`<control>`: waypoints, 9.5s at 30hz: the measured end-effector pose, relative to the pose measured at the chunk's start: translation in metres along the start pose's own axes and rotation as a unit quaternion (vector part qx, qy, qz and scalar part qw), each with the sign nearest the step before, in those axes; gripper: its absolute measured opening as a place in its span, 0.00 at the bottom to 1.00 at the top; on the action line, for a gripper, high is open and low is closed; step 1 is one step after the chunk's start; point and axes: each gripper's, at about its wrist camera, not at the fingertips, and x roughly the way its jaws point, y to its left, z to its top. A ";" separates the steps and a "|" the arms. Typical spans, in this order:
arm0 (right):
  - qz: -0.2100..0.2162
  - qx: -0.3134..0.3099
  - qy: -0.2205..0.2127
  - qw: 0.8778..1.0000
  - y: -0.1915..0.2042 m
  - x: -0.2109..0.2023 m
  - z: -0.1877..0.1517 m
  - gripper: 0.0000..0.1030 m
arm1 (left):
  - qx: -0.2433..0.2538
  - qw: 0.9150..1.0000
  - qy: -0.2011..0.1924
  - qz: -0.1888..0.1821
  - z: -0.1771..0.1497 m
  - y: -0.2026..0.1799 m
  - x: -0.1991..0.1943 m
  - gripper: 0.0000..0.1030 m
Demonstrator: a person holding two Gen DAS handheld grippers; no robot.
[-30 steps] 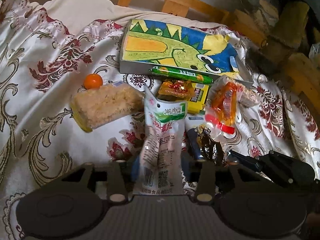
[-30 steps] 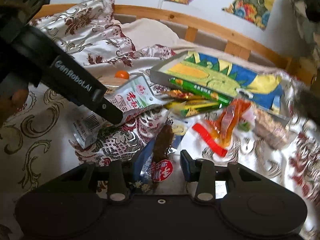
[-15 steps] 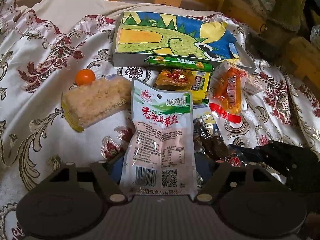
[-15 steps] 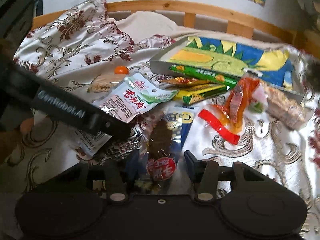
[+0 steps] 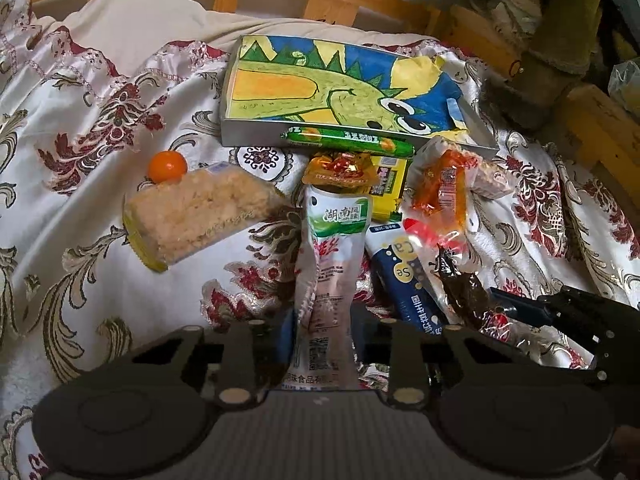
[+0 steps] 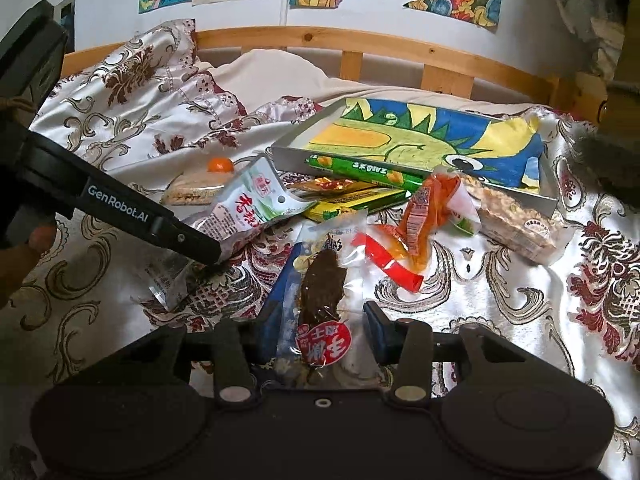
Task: Organize snacks
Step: 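Lift both held snack bags up off the bed cover, then carry both bags over the dinosaur-picture box and open both tools onto it, then withdraw both open tools from the box back toward the remaining snacks, then grasp the puffed-rice block with left tool while right grasps blue Ca tube, then carry the rice block and blue tube up over the dinosaur-picture box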
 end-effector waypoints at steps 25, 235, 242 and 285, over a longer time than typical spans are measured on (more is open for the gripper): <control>-0.014 -0.033 -0.082 0.996 -0.019 -0.022 0.037 0.44 | -0.060 0.995 -0.070 -0.047 0.046 -0.009 -0.030 0.27; -0.015 -0.051 0.022 0.998 0.020 0.020 0.000 0.33 | 0.018 0.997 0.018 0.067 0.000 -0.002 -0.007 0.74; -0.022 -0.074 -0.002 0.997 0.016 0.002 -0.006 0.33 | -0.024 0.998 -0.004 0.049 -0.013 -0.006 -0.024 0.74; -0.112 -0.048 -0.148 0.982 -0.140 0.043 0.155 0.33 | 0.008 0.991 -0.129 0.026 0.194 -0.078 0.048 0.74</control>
